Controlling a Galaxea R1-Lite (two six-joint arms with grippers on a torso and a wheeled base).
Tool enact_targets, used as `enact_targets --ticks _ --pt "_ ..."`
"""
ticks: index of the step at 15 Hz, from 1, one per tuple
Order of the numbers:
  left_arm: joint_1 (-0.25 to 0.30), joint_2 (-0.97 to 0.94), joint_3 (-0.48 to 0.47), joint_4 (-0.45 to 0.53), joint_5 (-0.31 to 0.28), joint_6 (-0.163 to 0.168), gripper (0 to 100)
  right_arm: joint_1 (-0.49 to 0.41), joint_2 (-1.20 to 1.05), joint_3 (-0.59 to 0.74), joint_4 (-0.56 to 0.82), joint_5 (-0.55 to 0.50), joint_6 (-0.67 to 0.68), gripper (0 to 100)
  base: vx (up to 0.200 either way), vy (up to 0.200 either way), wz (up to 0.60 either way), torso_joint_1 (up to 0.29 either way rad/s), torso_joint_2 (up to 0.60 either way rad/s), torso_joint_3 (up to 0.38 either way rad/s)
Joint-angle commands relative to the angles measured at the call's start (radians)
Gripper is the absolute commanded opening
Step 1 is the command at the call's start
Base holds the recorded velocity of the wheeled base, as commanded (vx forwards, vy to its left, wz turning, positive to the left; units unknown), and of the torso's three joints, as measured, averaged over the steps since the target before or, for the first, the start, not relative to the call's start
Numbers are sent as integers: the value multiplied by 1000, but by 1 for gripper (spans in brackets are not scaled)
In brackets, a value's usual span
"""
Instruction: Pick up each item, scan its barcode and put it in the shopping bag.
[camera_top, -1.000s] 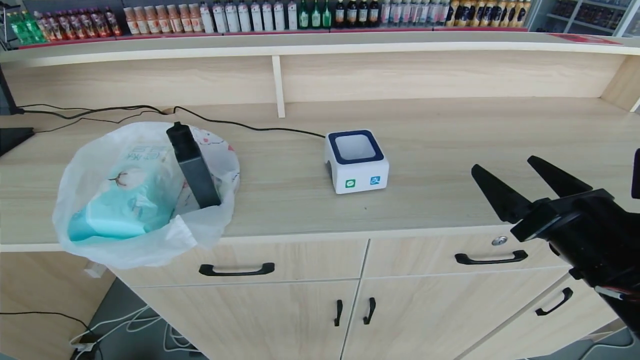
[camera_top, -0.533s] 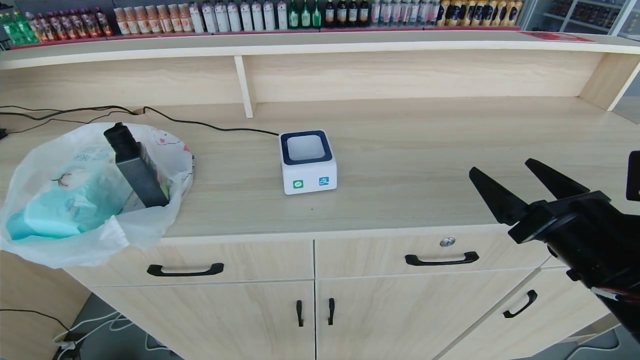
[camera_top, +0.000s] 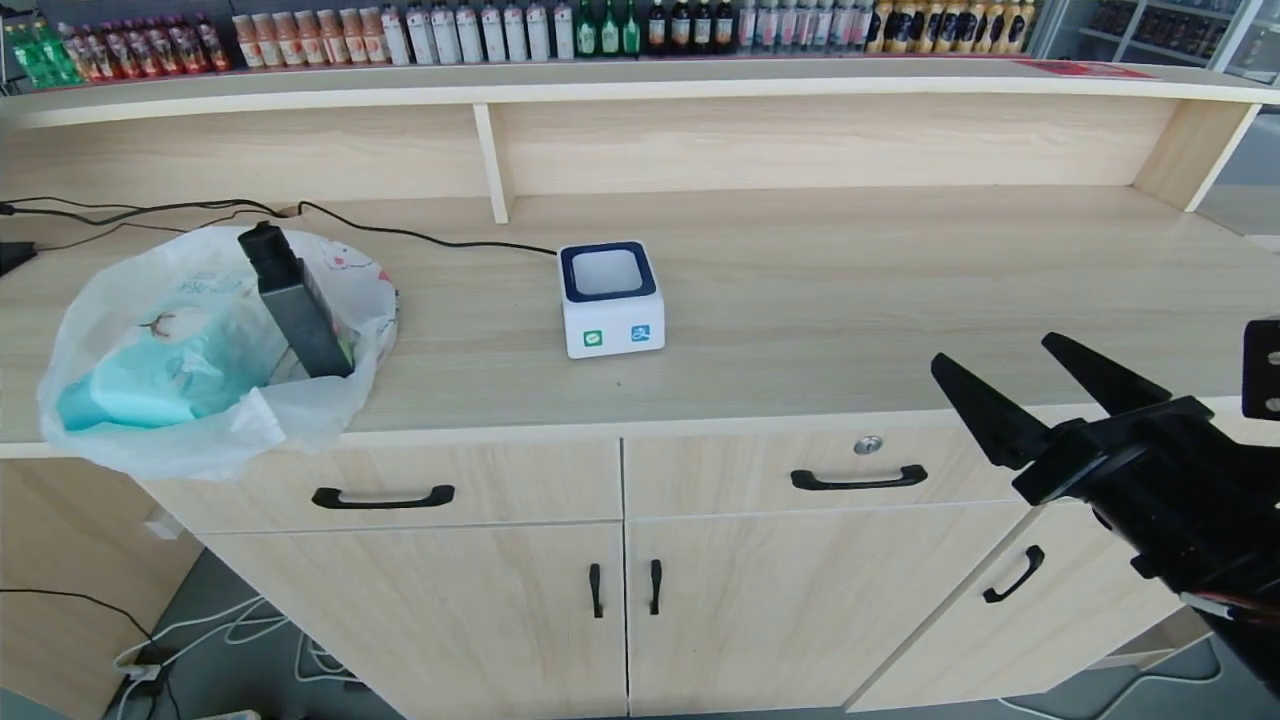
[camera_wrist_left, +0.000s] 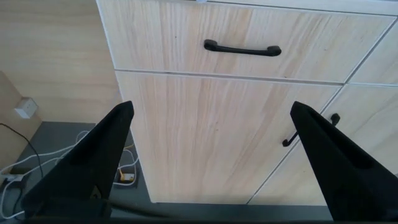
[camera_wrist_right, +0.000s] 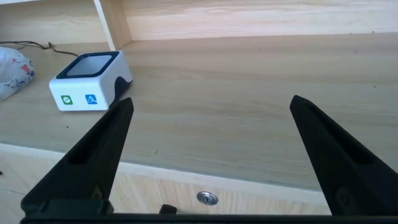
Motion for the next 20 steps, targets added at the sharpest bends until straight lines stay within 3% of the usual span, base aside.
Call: enact_targets --ticks 1,17,19,20 --pt "0 0 0 0 0 0 100 0 -3 13 -1 -1 0 100 -200 0 0 2 -2 7" --pt "0 0 0 0 0 1 100 -2 -15 26 -1 -1 1 100 -200 0 0 2 1 2" --pt "0 0 0 0 0 1 100 -2 -47 95 -1 -1 1 100 0 0 0 0 0 0" --pt "0 0 0 0 0 1 100 -13 -95 203 -1 -2 1 100 0 0 0 0 0 0"
